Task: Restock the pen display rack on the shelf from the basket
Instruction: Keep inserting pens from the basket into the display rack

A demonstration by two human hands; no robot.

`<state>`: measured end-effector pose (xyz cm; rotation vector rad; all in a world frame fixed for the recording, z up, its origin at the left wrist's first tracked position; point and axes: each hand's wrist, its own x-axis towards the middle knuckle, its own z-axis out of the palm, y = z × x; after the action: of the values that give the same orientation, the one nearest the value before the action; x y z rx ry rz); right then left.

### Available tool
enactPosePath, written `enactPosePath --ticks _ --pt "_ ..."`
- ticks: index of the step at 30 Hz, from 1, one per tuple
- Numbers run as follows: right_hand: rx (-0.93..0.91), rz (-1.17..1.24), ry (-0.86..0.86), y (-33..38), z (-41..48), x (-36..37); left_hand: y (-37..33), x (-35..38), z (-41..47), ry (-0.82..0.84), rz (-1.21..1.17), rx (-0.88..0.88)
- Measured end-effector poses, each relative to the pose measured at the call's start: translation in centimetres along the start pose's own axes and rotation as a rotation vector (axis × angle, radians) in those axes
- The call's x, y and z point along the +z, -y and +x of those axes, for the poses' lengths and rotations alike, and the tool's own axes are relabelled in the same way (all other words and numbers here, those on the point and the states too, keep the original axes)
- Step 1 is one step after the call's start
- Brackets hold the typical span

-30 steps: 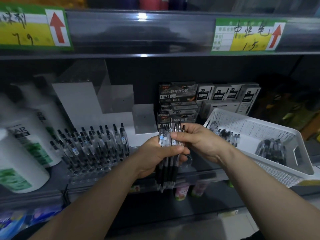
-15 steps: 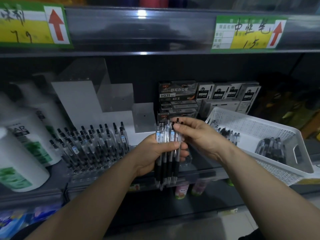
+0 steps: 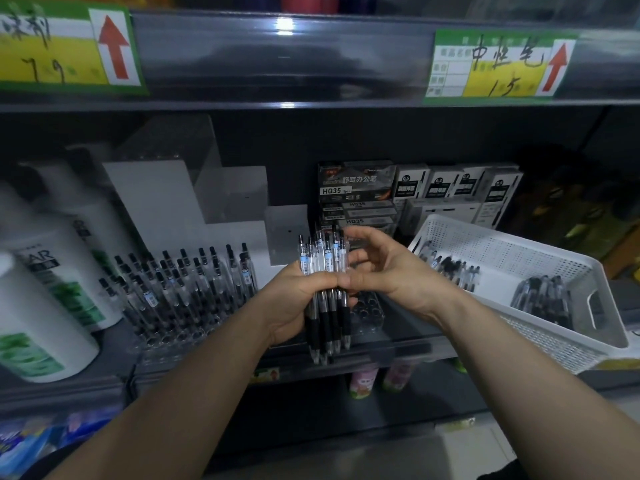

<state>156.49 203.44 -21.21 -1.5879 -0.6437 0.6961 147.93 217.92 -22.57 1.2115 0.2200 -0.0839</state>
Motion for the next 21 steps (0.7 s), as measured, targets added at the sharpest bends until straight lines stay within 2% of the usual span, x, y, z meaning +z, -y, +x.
enactPosePath --ticks 7,10,15,18,21 --pt "-0.081 -0.139 0.051 0.5 -0.2 0.1 0.0 -0.2 0.1 0.017 0.033 -0.005" --pt "-0.084 -0.086 0.112 0.4 -0.3 -0.3 0.2 -0.4 0.3 0.020 0.022 0.002" --pt "-0.149 -0.240 -0.058 0.0 0.3 -0.5 0.7 -0.8 0.4 0.046 0.169 0.051" --pt "-0.180 -0.395 -0.141 -0.2 0.5 -0.4 1.0 -0.5 0.5 0.055 0.192 0.049" --pt "-0.200 -0.447 -0.188 -0.3 0.5 -0.1 1.4 -0.4 0.5 0.045 0.197 0.039"
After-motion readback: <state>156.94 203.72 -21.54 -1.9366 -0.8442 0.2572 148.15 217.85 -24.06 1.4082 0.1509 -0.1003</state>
